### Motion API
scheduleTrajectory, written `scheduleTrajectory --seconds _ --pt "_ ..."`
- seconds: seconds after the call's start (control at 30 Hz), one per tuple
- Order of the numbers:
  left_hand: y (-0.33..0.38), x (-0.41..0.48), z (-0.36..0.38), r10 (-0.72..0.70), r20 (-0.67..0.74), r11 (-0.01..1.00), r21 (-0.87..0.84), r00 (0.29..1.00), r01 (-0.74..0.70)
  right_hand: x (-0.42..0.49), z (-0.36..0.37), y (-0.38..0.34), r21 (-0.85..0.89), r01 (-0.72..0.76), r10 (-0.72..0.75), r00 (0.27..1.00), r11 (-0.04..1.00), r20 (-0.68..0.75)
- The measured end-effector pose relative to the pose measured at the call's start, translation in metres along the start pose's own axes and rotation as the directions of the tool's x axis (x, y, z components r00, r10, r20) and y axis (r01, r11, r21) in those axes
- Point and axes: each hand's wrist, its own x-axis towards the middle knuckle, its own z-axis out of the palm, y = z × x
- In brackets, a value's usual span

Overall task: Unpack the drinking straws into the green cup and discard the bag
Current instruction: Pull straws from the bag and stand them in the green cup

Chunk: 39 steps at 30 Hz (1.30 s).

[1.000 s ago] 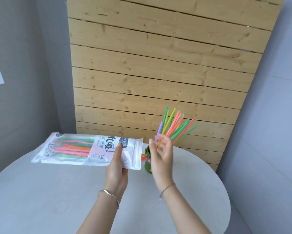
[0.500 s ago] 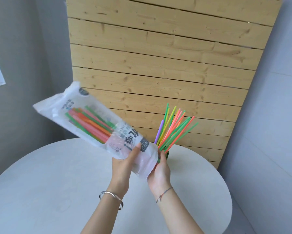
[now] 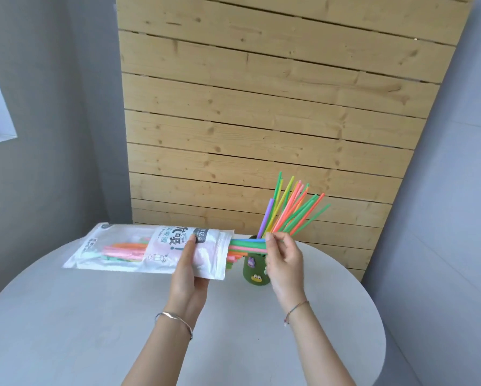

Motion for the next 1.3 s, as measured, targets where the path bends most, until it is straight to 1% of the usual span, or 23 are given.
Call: scheduleTrajectory --seconds 0.07,0.13,0.2,0.27,0.3,0.37,0.4,0.47,0.5,0.6,0.67,0.73,0.83,0.97,1.03,1.1,1.23,1.3 --pt "0.005 0.001 0.0 -0.003 -0.02 0.999 -0.043 1.0 0.002 0.004 -0.009 -0.009 0.087 -0.005 0.015 0.993 0.996 -0.114" --pt "0.004 0.004 -0.002 -0.018 -0.04 0.999 -0.042 0.999 0.016 0.005 -0.013 -0.015 0.219 -0.068 0.108 0.978 0.973 -0.176" --pt "0.001 0.006 -0.003 -0.028 -0.044 0.998 -0.048 0.999 0.026 0.002 -0.01 -0.02 0.323 -0.173 0.225 0.965 0.93 -0.133" --pt "-0.004 0.005 -0.002 -0.043 -0.019 0.997 -0.059 0.999 0.042 -0.002 -0.003 -0.019 0.397 -0.28 0.321 0.946 0.874 -0.041" --pt "-0.006 0.004 0.0 -0.05 -0.015 0.998 -0.035 0.999 0.05 -0.005 0.002 -0.017 0.403 -0.323 0.348 0.937 0.856 0.012" --pt "-0.01 0.0 0.003 -0.063 0.017 0.998 -0.006 0.998 0.063 -0.01 0.009 -0.009 0.318 -0.373 0.368 0.927 0.872 0.076" --pt "-0.014 0.0 0.003 -0.076 0.035 0.997 0.003 0.997 0.076 -0.011 0.012 -0.006 0.264 -0.384 0.375 0.923 0.885 0.085" --pt "-0.018 -0.001 0.003 -0.088 0.039 0.996 0.004 0.995 0.087 -0.011 0.014 -0.006 0.219 -0.374 0.373 0.926 0.901 0.049" --pt "-0.018 0.0 0.002 -0.083 0.033 0.997 -0.006 0.996 0.083 -0.009 0.013 -0.008 0.233 -0.357 0.365 0.931 0.905 0.011" --pt "-0.013 0.006 -0.002 -0.069 -0.019 0.996 -0.052 0.997 0.068 0.0 0.0 -0.019 0.34 -0.261 0.324 0.935 0.903 -0.143" --pt "-0.011 0.012 -0.006 -0.064 -0.033 0.995 -0.083 0.997 0.062 0.005 -0.01 -0.022 0.382 -0.207 0.301 0.931 0.901 -0.206" --pt "-0.012 0.015 -0.008 -0.077 -0.046 0.993 -0.094 0.996 0.073 0.007 -0.014 -0.023 0.395 -0.198 0.296 0.933 0.897 -0.204" --pt "-0.019 0.011 -0.002 -0.08 -0.008 0.993 -0.088 0.997 0.079 0.003 -0.009 -0.024 0.352 -0.234 0.289 0.951 0.906 -0.112" --pt "-0.03 0.0 0.007 -0.133 0.068 0.99 -0.033 0.989 0.135 -0.005 0.006 -0.015 0.158 -0.279 0.281 0.96 0.947 0.007" --pt "-0.033 -0.003 0.009 -0.156 0.094 0.987 -0.008 0.983 0.158 -0.007 0.011 -0.011 0.089 -0.302 0.301 0.953 0.949 0.03" --pt "-0.034 -0.002 0.007 -0.16 0.077 0.987 -0.002 0.984 0.16 -0.006 0.011 -0.011 0.091 -0.303 0.304 0.953 0.949 -0.004" --pt "-0.028 0.009 0.001 -0.141 -0.002 0.989 -0.055 0.99 0.14 0.007 -0.004 -0.026 0.193 -0.25 0.276 0.953 0.949 -0.122" --pt "-0.023 0.011 0.0 -0.119 -0.019 0.989 -0.09 0.993 0.117 0.017 -0.016 -0.035 0.182 -0.227 0.257 0.953 0.957 -0.159"
